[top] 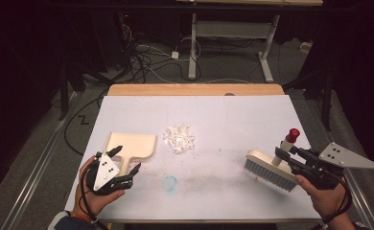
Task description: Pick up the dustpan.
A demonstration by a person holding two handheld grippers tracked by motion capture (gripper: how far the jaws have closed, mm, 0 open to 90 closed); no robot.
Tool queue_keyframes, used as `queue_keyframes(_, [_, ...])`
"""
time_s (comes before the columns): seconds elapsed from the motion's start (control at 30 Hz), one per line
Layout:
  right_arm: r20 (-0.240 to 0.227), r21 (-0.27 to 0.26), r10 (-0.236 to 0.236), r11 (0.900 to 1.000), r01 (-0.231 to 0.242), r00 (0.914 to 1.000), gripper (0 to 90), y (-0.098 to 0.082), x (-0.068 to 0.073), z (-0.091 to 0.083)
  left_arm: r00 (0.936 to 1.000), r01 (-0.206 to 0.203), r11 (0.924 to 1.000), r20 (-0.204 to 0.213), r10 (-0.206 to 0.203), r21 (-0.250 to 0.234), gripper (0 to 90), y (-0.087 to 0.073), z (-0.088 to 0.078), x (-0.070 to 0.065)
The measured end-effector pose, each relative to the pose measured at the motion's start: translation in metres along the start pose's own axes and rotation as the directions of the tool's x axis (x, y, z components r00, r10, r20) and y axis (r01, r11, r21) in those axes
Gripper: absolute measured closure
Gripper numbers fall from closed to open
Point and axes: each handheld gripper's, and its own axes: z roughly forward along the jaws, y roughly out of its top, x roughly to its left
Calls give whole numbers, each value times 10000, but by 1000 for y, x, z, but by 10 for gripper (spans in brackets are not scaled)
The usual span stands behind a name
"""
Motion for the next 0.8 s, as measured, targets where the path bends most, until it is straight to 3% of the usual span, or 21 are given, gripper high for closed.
queue_keyframes(0.03, [20,29,-31,10000,30,10000,702,0,0,0,9996,279,9994,93,-280,184,186,-5,0,3])
queue_keyframes(0.1, [80,6,-26,10000,26,10000,702,-1,0,2,9988,466,9961,83,-473,745,161,-10,-1,5])
queue_keyframes(0.2, [270,-107,-49,9999,52,9996,701,0,2,1,9958,916,9933,-27,-916,706,162,-14,-6,6])
queue_keyframes(0.33, [310,-165,-114,9998,119,9995,702,1,2,-1,9941,1086,9877,-160,-1075,1127,162,-20,-8,2])
queue_keyframes(0.5, [423,-104,23,9999,-19,9991,702,-1,-2,1,9855,1695,9682,-263,-1676,1838,162,-27,-2,3])
queue_keyframes(0.63, [457,-4,-91,10000,91,9989,701,-1,0,3,9629,2692,9303,-517,-2648,2490,162,-30,6,8])
queue_keyframes(0.7, [499,2,-113,9999,113,9987,701,0,2,4,9532,3020,9077,-804,-2914,2912,166,-33,13,9])
queue_keyframes(0.73, [499,2,-113,9999,113,9987,701,0,2,4,9503,3108,9006,-809,-3007,3037,166,-34,17,11])
queue_keyframes(0.77, [487,-6,-142,9999,142,9987,701,0,2,5,9457,3241,8890,-872,-3130,3234,174,-36,23,12])
queue_keyframes(0.8, [449,43,-141,9999,139,9989,702,0,2,7,9376,3467,8681,-1036,-3320,3552,183,-38,33,15])
